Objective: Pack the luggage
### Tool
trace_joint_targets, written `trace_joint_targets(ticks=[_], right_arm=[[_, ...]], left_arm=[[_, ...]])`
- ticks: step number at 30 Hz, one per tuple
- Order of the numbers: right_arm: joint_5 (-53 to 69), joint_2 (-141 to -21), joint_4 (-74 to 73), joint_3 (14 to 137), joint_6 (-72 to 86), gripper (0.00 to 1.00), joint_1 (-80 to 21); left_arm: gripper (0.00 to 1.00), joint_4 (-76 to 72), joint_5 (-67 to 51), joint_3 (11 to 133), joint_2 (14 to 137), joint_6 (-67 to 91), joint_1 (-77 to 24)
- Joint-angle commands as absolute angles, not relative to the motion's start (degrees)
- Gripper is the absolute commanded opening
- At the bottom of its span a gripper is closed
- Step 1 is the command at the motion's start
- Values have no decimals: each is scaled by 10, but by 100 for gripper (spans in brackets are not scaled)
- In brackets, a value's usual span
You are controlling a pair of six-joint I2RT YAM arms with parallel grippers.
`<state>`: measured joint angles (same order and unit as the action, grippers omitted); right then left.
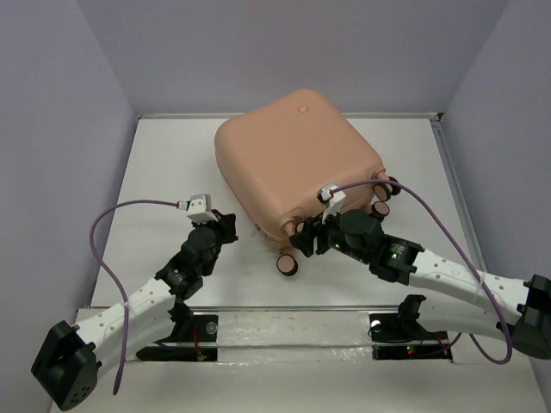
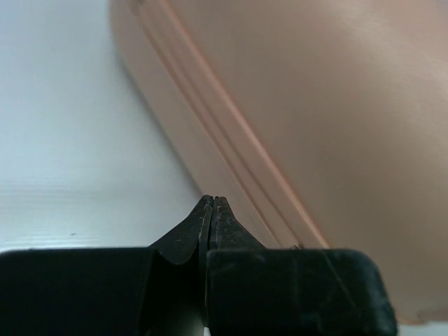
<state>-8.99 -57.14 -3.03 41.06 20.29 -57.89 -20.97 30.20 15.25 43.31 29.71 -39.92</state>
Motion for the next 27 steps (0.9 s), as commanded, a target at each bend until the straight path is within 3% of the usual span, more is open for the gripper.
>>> trace_joint_targets(ticks=[1, 6, 9, 12, 17, 23, 27], right_arm=[[-89, -572, 2, 431, 211, 7, -585], [-104, -563, 2, 430, 208, 7, -585], [-103, -563, 2, 432, 207, 7, -585], [-101, -565, 2, 434, 207, 7, -585], [-102, -567, 2, 434, 210, 7, -585], [-98, -570, 2, 438, 206, 7, -585], [-95, -570, 2, 437, 204, 7, -585]], left_arm=[[6, -295, 134, 121, 393, 254, -424], [7, -261, 50, 81, 315, 250, -445], [34, -259, 40, 72, 308, 254, -445], [41, -291, 5, 84, 360, 244, -446], [43, -344, -44, 87, 418, 233, -455], [45, -360, -18, 105, 468, 222, -455], [52, -358, 28, 121, 478, 208, -455]])
